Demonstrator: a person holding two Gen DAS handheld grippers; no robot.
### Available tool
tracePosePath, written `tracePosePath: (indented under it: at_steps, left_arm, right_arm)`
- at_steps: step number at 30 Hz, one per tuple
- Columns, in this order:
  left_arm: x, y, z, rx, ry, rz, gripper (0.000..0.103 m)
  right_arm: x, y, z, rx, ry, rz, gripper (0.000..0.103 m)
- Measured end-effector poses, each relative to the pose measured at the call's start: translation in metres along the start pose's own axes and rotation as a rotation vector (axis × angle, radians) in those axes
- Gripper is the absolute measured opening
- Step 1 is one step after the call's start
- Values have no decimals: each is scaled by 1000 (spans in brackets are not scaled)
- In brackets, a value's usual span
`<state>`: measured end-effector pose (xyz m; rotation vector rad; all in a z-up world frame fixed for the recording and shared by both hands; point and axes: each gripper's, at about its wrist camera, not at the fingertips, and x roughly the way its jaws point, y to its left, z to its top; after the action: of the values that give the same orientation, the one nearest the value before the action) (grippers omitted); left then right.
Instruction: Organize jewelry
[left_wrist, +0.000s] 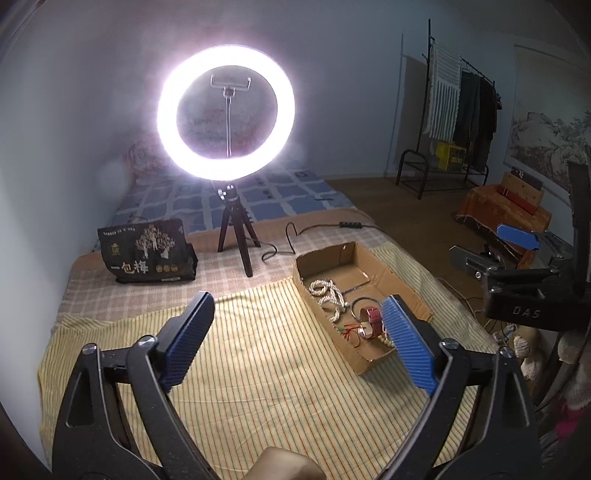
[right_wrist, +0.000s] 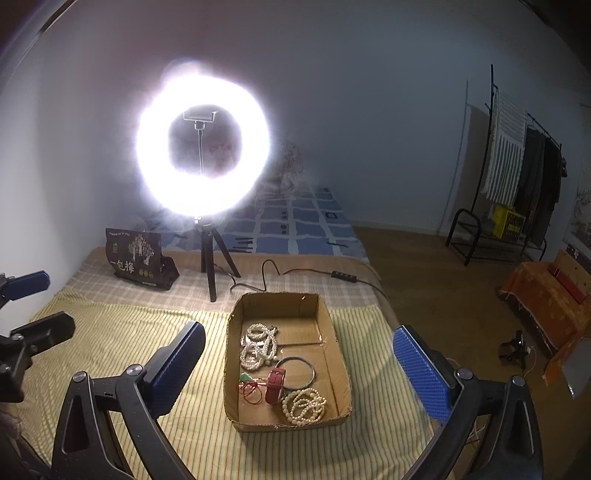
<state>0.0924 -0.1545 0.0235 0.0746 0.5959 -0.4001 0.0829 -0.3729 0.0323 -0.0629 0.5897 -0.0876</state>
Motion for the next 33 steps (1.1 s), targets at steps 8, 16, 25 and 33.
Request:
tracePosePath:
  at_steps: [8, 16, 25, 33]
  left_arm:
    - [-10, 3, 3, -12, -38, 31, 97]
    - [-20, -2, 0, 5, -78, 50, 98]
    - [-26, -12, -5, 51, -102, 60, 103]
    - [-25, -14, -8, 68, -96, 69, 103]
  right_arm:
    - [-3, -2, 1, 7, -28, -20, 103]
    - [-12, 1, 1, 10, -58, -11, 103]
    - [-11, -3, 0, 21, -69, -16, 103]
    - [-7, -6, -4, 31, -52, -23, 103]
